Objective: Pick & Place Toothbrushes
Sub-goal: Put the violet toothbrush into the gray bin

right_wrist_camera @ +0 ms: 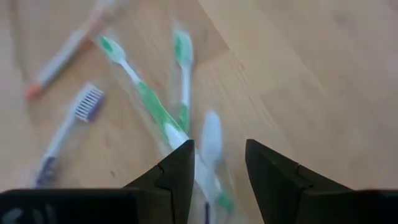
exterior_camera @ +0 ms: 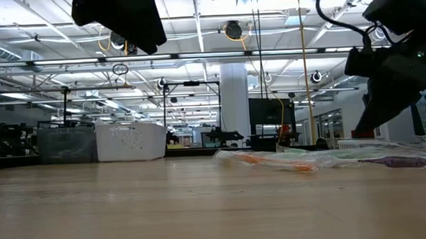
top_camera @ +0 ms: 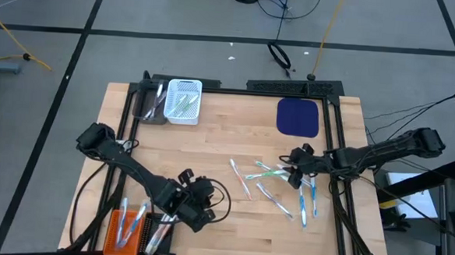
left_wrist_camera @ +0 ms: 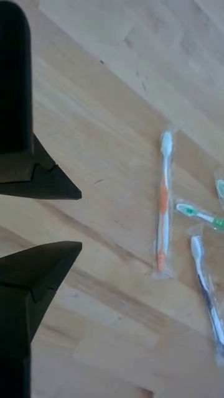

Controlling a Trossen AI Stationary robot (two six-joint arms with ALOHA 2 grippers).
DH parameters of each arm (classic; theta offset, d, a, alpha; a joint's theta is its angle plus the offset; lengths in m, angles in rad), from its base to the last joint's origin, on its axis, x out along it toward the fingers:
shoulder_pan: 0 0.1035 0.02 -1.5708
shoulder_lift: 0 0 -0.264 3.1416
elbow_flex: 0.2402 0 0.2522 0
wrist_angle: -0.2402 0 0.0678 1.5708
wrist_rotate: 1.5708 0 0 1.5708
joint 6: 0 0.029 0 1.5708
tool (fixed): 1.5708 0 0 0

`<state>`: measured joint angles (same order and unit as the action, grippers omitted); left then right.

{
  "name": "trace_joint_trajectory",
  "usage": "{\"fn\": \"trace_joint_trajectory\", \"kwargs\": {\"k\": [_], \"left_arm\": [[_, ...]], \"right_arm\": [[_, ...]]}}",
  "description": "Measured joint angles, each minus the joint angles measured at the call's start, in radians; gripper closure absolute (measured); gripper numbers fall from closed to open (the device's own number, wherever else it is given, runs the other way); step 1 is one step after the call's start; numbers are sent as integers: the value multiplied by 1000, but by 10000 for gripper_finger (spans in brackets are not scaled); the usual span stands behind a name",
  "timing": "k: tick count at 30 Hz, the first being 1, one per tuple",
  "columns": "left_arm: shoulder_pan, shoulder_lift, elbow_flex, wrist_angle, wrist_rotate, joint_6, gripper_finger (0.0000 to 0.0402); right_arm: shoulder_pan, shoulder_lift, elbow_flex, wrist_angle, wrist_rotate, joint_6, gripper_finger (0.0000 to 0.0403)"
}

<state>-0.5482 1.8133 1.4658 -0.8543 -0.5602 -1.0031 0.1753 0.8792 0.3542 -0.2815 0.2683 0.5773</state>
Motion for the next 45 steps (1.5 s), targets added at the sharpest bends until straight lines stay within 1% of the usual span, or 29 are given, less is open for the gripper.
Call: {"fn": "trace_joint_trajectory", "kwargs": {"k": [5,9,12,17,19,21,25,26,31,34,37,41,43,45], "left_arm": [[-1,0,0,0,0,0,284],[-1,0,0,0,0,1,284],[-1,0,0,1,0,2,284],[-1,0,0,0,0,3,284],[-1,0,0,0,0,3,284],[-1,0,0,1,0,6,284],[-1,0,0,3,0,14,284],[-1,0,0,5,0,15,284],[-1,0,0,28,0,41,284],[-1,0,0,54,0,67,284],[-1,0,0,57,0,82,284],[-1,0,0,64,0,85,284],[-1,0,0,70,-6,85,284],[-1,0,0,72,-22,85,284]], "right_arm": [[0,34,-1,-59,-7,68,268],[0,60,-1,-30,-38,69,268],[0,79,-1,-31,-42,69,268],[0,107,-1,-30,-92,70,271],[0,118,-1,-37,-91,62,282],[0,126,-1,-43,-90,33,304],[0,123,-1,-43,-90,-16,376],[0,118,-1,-41,-90,-24,387],[0,78,-1,-38,-89,-18,386],[0,43,0,-40,-87,-24,394],[0,9,20,-41,-50,-46,393],[1,-21,65,-27,31,-76,394],[1,-27,79,30,64,-98,394],[2,-32,81,131,76,-147,395]]}}
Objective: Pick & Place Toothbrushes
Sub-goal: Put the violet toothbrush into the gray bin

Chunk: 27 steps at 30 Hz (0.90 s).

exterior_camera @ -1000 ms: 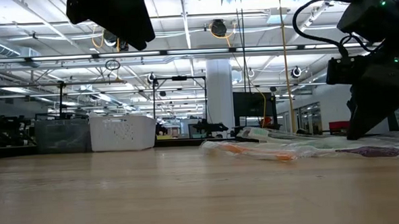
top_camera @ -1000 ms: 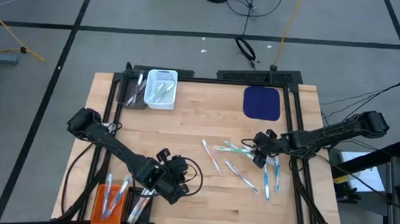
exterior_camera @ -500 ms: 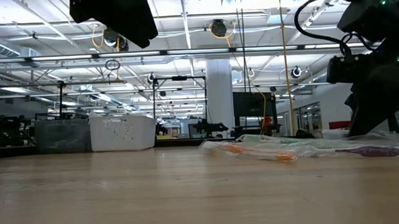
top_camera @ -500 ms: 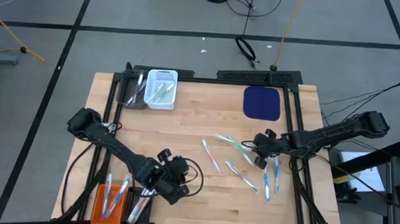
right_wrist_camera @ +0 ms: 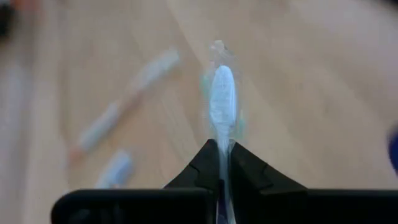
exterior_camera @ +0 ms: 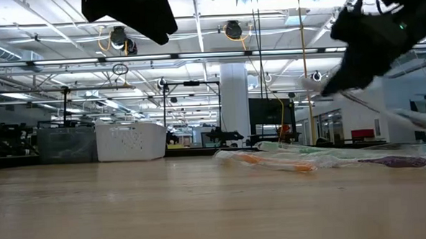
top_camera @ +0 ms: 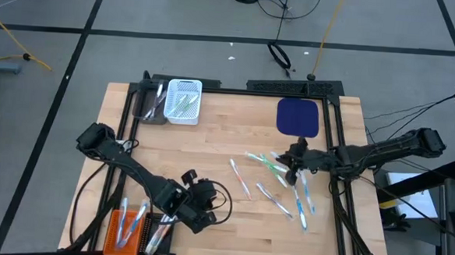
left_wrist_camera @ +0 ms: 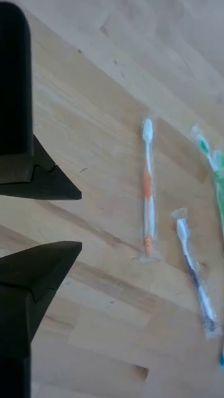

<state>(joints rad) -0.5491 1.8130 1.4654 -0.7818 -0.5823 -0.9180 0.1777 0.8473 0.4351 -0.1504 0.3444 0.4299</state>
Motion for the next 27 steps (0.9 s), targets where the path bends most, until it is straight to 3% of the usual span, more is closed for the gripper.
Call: {"fn": "trace_joint_trajectory", "kwargs": {"k": [5,13,22,27], "left_arm": [[0,0,0,15,-50,10,284],[0,0,0,127,-105,92,284],[24,0,0,370,-157,305,284],[50,0,0,558,-150,470,284]], "right_arm": [[6,5,0,308,-7,-121,395],[85,64,1,597,-8,-269,395],[182,170,0,950,-10,-451,395],[212,218,0,1111,-95,-524,395]]}}
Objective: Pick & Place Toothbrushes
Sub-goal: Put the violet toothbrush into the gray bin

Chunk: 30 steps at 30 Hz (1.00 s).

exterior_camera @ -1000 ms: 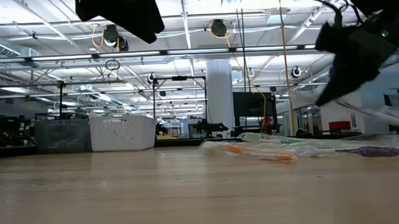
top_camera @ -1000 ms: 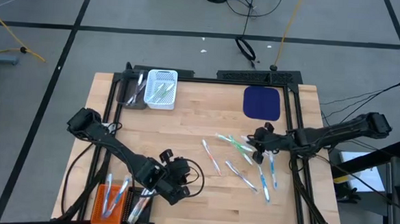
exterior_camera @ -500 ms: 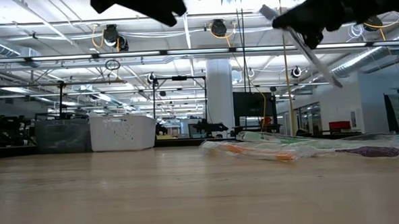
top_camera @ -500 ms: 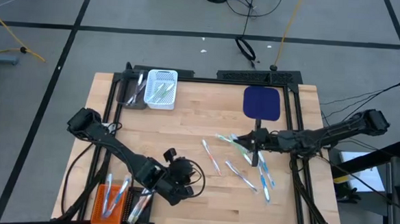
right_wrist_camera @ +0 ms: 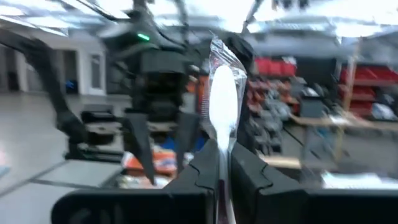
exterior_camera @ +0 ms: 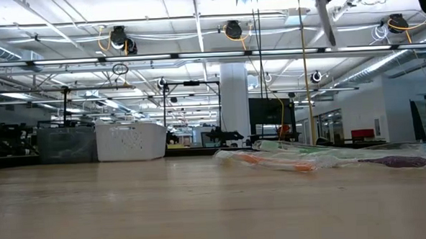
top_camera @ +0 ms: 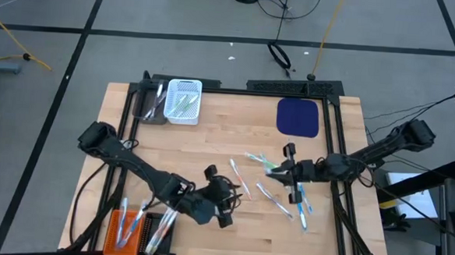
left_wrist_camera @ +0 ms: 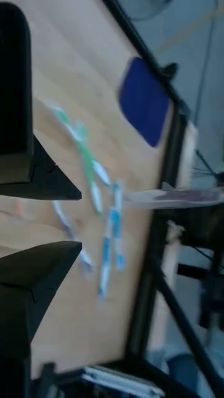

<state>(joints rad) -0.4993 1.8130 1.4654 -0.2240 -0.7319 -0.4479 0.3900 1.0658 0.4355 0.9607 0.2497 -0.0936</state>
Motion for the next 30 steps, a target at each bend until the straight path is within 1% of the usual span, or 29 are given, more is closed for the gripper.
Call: {"fn": "trace_joint_trajectory", "kwargs": {"k": [1,7,11,13,18,20,24,30], "left_arm": [[8,0,0,34,12,23,284],[54,13,0,216,123,128,284],[85,56,0,286,188,215,284],[95,78,0,314,213,264,284],[115,126,0,424,218,366,284],[120,135,0,445,219,406,284],[132,148,0,508,238,429,284],[156,148,0,514,199,413,284]], "right_arm": [[6,10,0,28,-16,-11,395],[35,46,0,127,-36,-76,395],[39,45,-1,151,-93,-80,395],[39,45,-1,150,-99,-78,395],[39,45,-1,150,-98,-79,395],[39,45,-1,153,-98,-79,395],[39,45,-1,156,-98,-79,393],[39,45,-1,161,-100,-79,395]]}}
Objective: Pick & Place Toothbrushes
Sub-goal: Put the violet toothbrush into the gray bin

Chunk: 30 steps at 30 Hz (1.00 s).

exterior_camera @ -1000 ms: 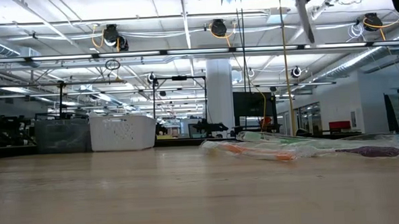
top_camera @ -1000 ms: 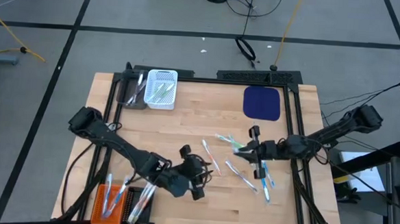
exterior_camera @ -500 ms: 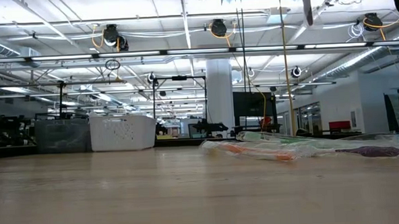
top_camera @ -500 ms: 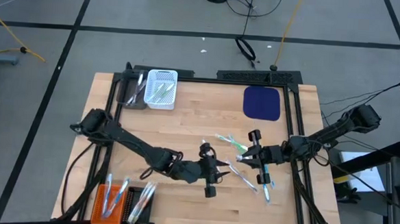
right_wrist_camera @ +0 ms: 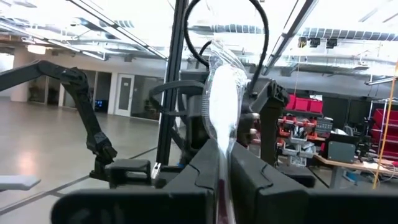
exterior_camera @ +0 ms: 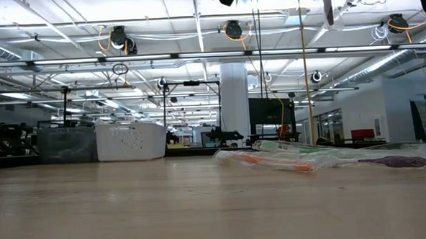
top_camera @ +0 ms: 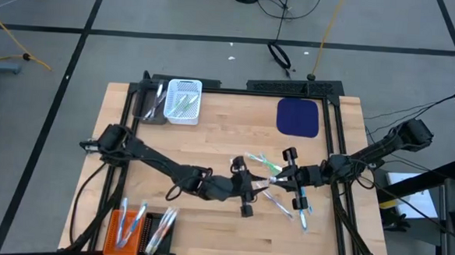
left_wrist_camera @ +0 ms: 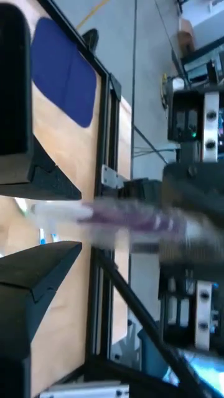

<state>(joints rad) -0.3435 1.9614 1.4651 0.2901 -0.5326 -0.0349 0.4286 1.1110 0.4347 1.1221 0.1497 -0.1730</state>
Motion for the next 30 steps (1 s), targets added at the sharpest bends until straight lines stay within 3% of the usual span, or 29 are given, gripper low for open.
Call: {"fn": "trace_joint_trajectory", "kwargs": {"k": [9,14,19,25,30], "left_arm": [[32,0,0,67,76,-12,284],[48,9,0,124,192,-13,284],[52,11,1,99,197,-23,288],[52,11,1,88,192,-15,379],[52,11,1,87,193,-31,382]], "right_arm": [[0,0,0,4,-24,-15,395],[-1,0,0,4,-23,-22,395],[0,1,0,1,-23,-22,395],[0,0,0,6,-20,-20,387],[-1,0,0,4,-19,-22,372]]}}
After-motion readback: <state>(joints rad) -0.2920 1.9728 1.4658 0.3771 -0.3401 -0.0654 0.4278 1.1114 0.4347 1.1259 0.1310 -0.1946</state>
